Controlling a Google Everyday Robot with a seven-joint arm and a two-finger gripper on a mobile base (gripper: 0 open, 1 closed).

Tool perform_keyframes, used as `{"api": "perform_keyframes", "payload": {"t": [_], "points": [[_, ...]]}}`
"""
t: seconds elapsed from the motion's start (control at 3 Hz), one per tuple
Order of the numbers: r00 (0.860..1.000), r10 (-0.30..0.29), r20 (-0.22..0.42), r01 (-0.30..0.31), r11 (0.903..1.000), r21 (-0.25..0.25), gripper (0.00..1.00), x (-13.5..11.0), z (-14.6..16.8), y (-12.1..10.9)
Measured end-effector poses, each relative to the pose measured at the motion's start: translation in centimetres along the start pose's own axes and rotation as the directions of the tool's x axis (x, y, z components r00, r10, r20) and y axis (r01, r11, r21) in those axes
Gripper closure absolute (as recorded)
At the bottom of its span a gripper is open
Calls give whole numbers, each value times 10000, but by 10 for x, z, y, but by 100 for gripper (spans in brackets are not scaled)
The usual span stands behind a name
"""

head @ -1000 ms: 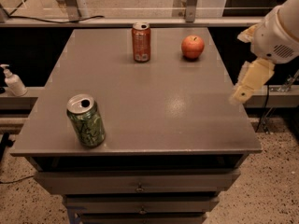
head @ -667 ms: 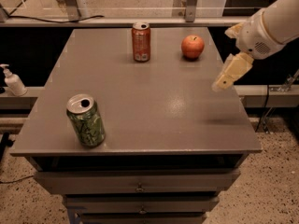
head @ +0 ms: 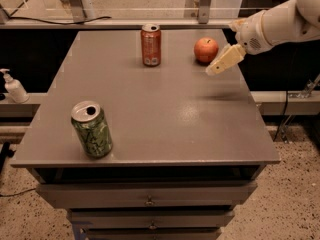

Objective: Pick apple

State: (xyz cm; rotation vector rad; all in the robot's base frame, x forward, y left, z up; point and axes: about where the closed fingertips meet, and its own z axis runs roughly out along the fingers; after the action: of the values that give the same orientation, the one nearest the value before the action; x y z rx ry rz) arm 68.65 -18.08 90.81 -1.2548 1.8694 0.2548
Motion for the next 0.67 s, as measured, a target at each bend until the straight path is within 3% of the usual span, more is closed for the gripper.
{"api": "perform_keyframes", "payload": {"t": [0.67], "points": [[9907,949,980,-1010,9931,598,0,7,62,-53]]}}
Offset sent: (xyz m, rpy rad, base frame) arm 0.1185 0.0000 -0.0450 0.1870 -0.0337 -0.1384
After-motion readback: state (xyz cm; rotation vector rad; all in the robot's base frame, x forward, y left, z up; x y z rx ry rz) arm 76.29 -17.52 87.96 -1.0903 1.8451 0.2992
